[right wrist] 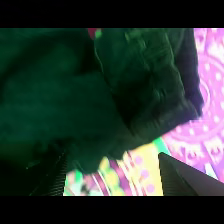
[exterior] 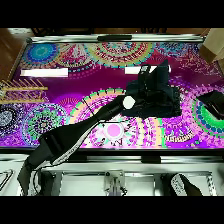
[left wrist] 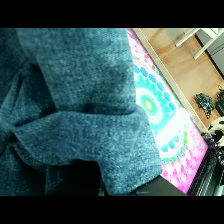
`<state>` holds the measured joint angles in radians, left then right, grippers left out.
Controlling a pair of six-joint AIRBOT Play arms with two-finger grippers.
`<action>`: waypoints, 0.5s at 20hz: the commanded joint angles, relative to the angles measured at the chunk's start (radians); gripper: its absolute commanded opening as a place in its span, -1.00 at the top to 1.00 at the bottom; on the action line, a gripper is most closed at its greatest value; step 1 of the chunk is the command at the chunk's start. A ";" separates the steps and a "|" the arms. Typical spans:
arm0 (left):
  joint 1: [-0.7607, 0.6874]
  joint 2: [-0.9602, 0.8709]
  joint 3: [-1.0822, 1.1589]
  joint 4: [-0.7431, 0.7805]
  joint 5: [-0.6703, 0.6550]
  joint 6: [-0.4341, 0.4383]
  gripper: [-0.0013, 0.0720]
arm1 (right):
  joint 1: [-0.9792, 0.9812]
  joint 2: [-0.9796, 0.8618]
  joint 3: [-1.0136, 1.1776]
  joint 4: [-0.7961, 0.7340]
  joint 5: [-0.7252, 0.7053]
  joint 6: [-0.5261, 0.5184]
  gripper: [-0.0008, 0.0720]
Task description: Fold the shirts.
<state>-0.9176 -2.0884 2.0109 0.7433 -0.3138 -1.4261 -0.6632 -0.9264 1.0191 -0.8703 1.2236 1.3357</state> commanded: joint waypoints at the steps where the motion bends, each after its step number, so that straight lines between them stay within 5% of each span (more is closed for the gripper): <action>1: -0.033 -0.018 0.001 -0.004 0.047 0.000 0.60 | 0.011 -0.002 0.001 0.138 -0.132 -0.042 -0.88; 4: -0.039 -0.019 0.001 -0.003 0.050 0.002 -0.77 | 0.127 -0.002 0.001 0.125 -0.159 -0.078 -0.88; 6: -0.012 -0.004 0.001 -0.003 -0.035 0.021 -0.90 | 0.232 -0.006 0.002 0.066 -0.244 -0.076 -0.88; 10: 0.152 0.080 0.001 -0.002 -0.443 0.083 -0.89 | 0.291 -0.113 0.035 -0.048 -0.278 -0.051 -0.88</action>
<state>-0.8589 -2.0552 2.0113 0.7414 -0.4854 -1.3781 -0.4213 -0.9806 1.0340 -0.8433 0.9905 1.2793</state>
